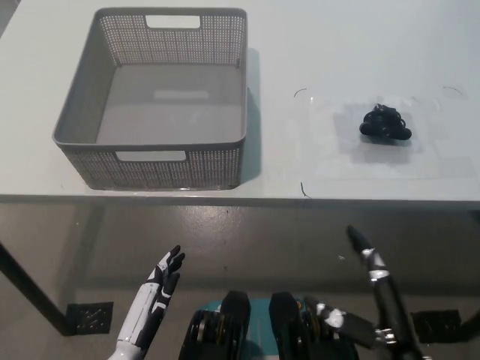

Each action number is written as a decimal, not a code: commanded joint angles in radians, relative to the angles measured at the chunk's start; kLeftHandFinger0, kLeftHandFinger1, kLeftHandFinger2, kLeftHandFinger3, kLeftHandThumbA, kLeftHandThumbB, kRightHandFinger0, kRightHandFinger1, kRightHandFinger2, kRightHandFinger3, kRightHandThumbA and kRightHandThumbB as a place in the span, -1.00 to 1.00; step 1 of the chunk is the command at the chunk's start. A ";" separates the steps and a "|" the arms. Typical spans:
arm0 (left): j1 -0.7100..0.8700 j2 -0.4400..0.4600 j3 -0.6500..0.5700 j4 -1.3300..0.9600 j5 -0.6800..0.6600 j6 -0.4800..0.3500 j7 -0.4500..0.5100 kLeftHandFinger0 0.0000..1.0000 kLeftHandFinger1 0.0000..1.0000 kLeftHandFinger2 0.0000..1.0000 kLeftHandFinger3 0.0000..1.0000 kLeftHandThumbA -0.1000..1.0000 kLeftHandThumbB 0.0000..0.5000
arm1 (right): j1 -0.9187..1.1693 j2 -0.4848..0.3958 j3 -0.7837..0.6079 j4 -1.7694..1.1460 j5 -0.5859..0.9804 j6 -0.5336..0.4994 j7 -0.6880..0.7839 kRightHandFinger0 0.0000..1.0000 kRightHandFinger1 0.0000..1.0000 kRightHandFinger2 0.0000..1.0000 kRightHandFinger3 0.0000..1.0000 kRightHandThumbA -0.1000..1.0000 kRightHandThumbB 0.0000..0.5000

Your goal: Use the right hand to pick up a webcam and put it into a container on the left side

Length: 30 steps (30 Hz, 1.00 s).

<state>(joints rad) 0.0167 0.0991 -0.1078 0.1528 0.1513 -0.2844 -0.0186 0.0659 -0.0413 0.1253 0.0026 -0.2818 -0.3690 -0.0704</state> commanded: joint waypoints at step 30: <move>-0.020 0.010 -0.003 -0.021 0.021 -0.046 0.000 1.00 1.00 1.00 1.00 1.00 -0.34 | -0.771 -0.464 0.092 -0.172 -0.478 0.802 0.583 1.00 1.00 1.00 1.00 0.33 1.00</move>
<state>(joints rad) 0.0182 0.1007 -0.1083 0.1528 0.1549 -0.2890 -0.0188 -0.5179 -0.4514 0.1510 -0.3051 -0.6086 0.2434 0.3387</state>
